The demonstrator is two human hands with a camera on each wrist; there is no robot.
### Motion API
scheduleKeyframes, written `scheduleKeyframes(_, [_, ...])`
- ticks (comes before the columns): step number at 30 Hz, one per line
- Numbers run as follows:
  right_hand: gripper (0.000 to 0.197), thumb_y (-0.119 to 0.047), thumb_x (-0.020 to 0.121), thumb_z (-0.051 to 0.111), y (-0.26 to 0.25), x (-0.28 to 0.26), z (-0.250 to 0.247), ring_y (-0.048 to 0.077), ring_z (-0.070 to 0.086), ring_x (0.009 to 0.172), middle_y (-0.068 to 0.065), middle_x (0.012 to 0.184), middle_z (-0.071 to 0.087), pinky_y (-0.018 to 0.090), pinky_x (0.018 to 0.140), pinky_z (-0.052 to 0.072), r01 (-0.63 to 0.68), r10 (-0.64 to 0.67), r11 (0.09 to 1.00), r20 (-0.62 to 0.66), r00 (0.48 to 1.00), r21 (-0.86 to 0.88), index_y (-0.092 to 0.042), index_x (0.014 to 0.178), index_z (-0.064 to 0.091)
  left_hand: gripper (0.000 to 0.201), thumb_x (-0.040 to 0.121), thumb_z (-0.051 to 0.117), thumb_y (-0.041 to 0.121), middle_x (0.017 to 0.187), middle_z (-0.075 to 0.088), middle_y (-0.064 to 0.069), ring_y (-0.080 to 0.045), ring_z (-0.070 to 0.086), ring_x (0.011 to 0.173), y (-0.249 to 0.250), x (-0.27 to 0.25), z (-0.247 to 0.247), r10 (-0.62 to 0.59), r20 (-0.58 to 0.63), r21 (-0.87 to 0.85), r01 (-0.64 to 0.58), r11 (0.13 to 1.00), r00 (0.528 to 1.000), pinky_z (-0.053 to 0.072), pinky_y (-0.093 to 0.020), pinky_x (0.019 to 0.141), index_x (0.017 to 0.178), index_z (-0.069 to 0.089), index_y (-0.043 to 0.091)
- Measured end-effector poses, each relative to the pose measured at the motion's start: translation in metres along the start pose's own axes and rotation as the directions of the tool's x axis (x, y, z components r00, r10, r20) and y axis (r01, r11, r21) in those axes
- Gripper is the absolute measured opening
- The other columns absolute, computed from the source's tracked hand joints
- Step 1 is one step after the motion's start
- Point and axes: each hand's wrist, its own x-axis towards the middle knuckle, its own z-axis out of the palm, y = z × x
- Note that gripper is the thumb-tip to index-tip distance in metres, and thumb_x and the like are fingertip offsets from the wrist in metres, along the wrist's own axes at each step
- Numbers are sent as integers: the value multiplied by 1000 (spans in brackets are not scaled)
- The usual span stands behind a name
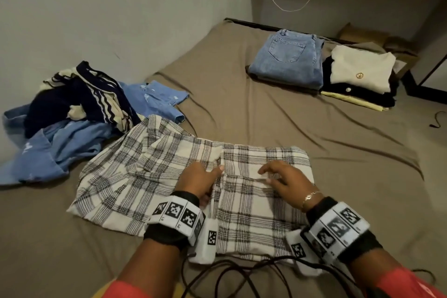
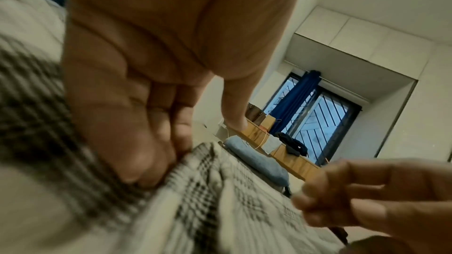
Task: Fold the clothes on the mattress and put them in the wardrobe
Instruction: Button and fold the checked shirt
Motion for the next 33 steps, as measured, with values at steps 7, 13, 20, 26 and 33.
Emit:
scheduleKeyframes(7, [77, 1, 82, 61, 48, -70, -16, -5, 51, 92, -3, 97, 55, 15, 83, 39, -85, 110, 989, -217, 970, 122, -73, 91, 45, 70, 71, 79, 24, 126, 54, -17, -31, 53, 114, 11, -17, 15, 11, 181, -31, -5, 1000, 983, 41, -44, 100, 125, 42, -2])
scheduleKeyframes(13, [56, 8, 84, 57, 80, -83, -7, 17, 60, 90, 2, 97, 58, 3, 69, 44, -281, 351, 881, -128, 928, 380, -43, 108, 55, 95, 78, 64, -10, 146, 32, -21, -25, 57, 103, 20, -33, 22, 145, 163, 15, -150, 989, 976, 46, -37, 92, 147, 6, 20])
scheduleKeyframes(20, [22, -6, 87, 60, 75, -71, -4, 20, 54, 89, 7, 99, 59, 24, 78, 44, -412, 532, 743, -93, 841, 527, -12, 103, 48, 49, 78, 55, -18, 136, 50, -2, -18, 47, 122, 13, -32, 19, 218, 372, -77, -204, 976, 902, 42, -21, 86, 117, 62, 11])
scheduleKeyframes(26, [18, -14, 87, 62, 82, -62, -3, 23, 56, 70, 10, 70, 62, 29, 65, 43, -450, 620, 670, -113, 776, 590, -6, 71, 61, 62, 75, 58, -19, 143, 41, -5, -20, 43, 125, 11, -30, 25, 188, 348, -127, -153, 980, 918, 41, -27, 93, 124, 56, 19])
scheduleKeyframes(33, [24, -22, 90, 58, 71, -63, -4, 13, 50, 33, 12, 60, 53, 22, 36, 48, -443, 669, 445, 40, 743, 779, -1, 79, 54, 75, 77, 55, -19, 151, 30, -4, -21, 44, 127, 13, -24, 8, 178, 365, 196, -262, 945, 914, 43, -24, 93, 143, 35, 12])
